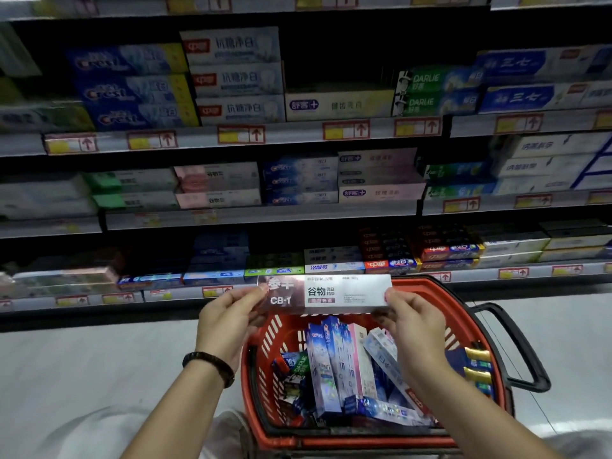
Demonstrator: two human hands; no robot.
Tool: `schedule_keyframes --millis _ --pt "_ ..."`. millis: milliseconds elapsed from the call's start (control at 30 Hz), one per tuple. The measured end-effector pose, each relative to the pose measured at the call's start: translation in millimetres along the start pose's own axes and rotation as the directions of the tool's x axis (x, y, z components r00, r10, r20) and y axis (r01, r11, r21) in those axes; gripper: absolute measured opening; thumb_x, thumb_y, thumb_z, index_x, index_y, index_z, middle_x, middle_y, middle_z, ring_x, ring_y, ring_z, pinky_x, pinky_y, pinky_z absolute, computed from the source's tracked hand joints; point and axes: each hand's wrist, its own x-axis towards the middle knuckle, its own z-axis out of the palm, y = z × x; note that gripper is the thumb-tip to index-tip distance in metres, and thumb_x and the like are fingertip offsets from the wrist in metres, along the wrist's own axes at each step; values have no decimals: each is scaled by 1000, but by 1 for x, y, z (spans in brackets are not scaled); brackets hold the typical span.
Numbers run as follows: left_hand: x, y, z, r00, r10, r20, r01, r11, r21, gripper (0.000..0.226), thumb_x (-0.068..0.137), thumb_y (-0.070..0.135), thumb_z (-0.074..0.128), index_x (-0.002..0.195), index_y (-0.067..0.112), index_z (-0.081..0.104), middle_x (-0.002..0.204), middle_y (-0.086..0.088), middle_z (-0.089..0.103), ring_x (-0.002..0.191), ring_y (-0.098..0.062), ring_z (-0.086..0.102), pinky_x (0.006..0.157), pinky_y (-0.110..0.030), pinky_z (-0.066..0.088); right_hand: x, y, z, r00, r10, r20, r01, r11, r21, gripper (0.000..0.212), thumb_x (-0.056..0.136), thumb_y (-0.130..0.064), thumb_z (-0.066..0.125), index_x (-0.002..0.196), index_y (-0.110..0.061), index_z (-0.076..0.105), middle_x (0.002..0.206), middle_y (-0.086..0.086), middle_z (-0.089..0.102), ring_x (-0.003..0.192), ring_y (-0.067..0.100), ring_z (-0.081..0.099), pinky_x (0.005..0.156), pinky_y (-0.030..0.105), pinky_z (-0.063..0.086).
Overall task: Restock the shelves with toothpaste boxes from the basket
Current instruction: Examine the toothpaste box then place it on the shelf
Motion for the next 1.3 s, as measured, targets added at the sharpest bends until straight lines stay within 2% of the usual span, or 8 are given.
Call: schedule_keyframes --millis 167,267,367,567,733,933,1067,1300 --pt "4 5 -6 985 125 -118 -113 988 102 19 90 22 81 92 5 75 88 -9 80 86 -25 79 81 -42 64 4 1 17 999 -35 7 35 999 -24 13 103 -12 67 95 -5 75 86 0 81 85 20 79 79 38 63" --pt "5 14 -9 978 161 -129 -139 977 163 16 90 23 81 88 8 77 84 -4 80 84 -23 79 73 -36 63 13 2 25 999 -50 2 50 997 -60 16 101 -18 71 86 -16 78 92 2 81 97 27 77 95 52 61" --pt "9 27 -15 967 198 -160 -158 959 236 15 90 28 81 86 14 78 78 4 79 81 -17 78 72 -38 65 16 -3 38 998 -68 12 69 995 -67 16 100 -21 73 84 -16 78 96 2 81 103 30 75 100 56 58" --pt "26 66 -39 934 301 -191 -215 903 371 12 92 34 79 89 23 78 87 4 77 89 -16 72 76 -43 65 20 -20 81 986 -151 78 159 981 -113 9 98 -20 74 92 -21 81 89 -8 80 97 18 75 98 46 60" --pt "56 85 -63 908 346 -234 -244 894 375 12 90 29 81 81 22 79 77 7 77 84 -17 76 76 -45 65 26 -25 121 974 -190 124 205 971 -126 12 97 -15 74 94 -25 79 87 -11 80 91 7 74 78 20 51" --pt "96 94 -80 890 370 -268 -258 891 372 6 91 25 80 85 22 79 84 2 78 86 -22 75 78 -39 63 46 -25 166 969 -204 136 224 963 -152 11 96 -14 75 97 -24 80 86 -11 80 91 6 74 79 23 53" --pt "126 97 -90 903 338 -265 -238 908 346 11 87 26 84 97 23 80 89 5 79 89 -17 76 88 -42 63 63 -28 196 964 -228 134 250 950 -185 10 96 -17 77 96 -27 80 86 -13 79 90 5 73 83 27 56" --pt "173 106 -96 880 367 -301 -261 904 339 22 87 12 79 86 34 78 94 13 78 99 -14 73 100 -42 58 95 -27 250 951 -272 150 302 923 -239 11 93 -17 79 97 -28 79 88 -13 79 89 4 73 84 26 56"
